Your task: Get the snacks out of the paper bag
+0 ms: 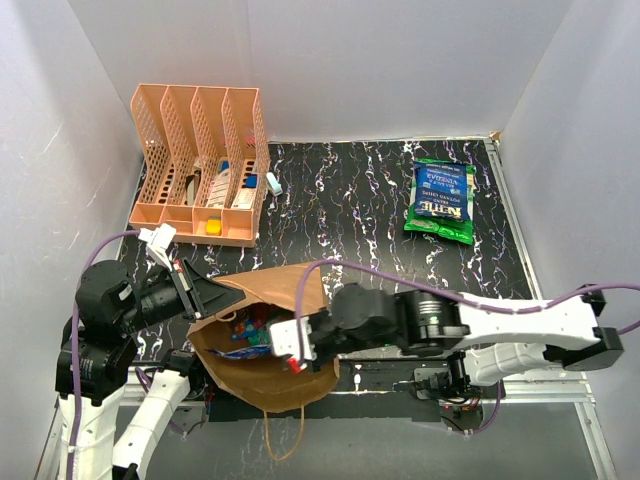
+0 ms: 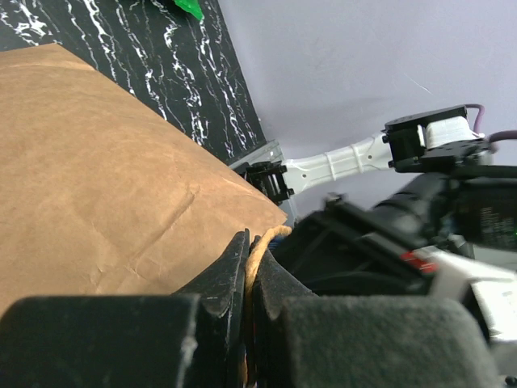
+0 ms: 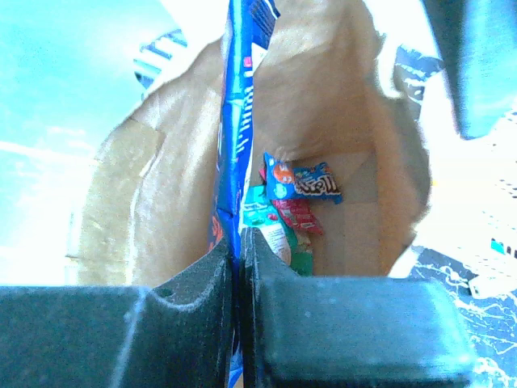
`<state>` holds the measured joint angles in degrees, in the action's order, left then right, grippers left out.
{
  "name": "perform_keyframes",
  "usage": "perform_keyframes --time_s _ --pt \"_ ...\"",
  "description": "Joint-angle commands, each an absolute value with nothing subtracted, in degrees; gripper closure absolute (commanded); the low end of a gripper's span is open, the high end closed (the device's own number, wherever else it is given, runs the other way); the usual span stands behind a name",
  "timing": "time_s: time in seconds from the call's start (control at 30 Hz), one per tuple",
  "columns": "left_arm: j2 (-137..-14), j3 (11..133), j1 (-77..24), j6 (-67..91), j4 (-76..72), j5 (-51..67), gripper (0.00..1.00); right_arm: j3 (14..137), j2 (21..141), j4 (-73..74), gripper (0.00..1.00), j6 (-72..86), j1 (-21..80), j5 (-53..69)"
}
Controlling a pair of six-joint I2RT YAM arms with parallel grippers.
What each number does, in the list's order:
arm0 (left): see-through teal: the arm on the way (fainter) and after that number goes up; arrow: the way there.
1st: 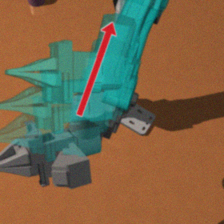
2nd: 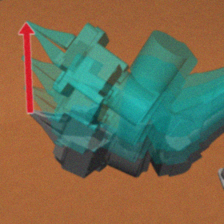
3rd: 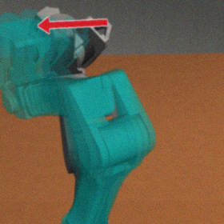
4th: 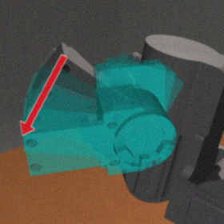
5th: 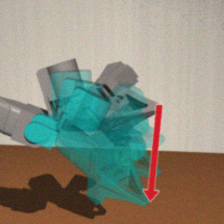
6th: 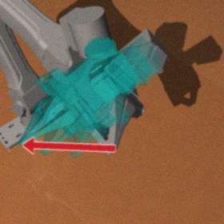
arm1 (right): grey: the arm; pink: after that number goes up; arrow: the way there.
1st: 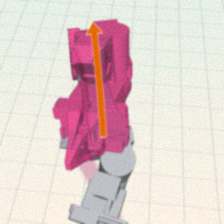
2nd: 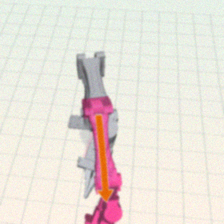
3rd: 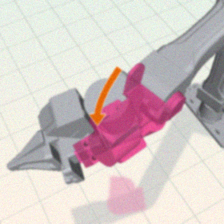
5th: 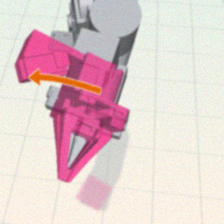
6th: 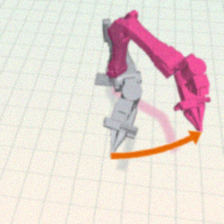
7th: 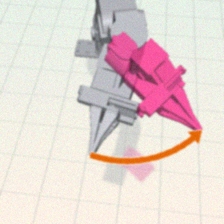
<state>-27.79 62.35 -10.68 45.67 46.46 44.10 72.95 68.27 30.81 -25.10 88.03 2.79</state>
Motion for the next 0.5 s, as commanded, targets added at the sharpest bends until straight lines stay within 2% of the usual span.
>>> perform_keyframes --time_s 0.0,0.1,0.2,0.3,0.4,0.47 --pt "-28.7 63.0 -10.6 44.8 47.8 41.7 1.00 79.6 61.5 28.6 0.93 -20.3 88.2 -0.9" --pt "-29.0 62.4 -10.6 44.7 48.6 41.3 1.00 81.5 58.6 23.5 0.93 -18.5 88.1 -11.1" --pt "-29.6 62.1 -10.6 44.9 49.1 40.9 1.00 80.0 56.8 10.7 0.93 -16.9 88.1 -31.3" --pt "-30.5 62.1 -10.6 44.8 50.0 39.6 1.00 76.1 56.9 -7.2 0.93 -26.5 87.9 -47.5" --pt "-31.2 62.1 -10.6 45.1 49.9 38.3 1.00 71.8 59.5 -24.1 0.93 -41.6 83.0 -53.0" --pt "-31.3 62.1 -10.6 45.3 50.0 37.3 1.00 72.2 61.9 -26.2 0.93 -41.2 75.7 -53.1"
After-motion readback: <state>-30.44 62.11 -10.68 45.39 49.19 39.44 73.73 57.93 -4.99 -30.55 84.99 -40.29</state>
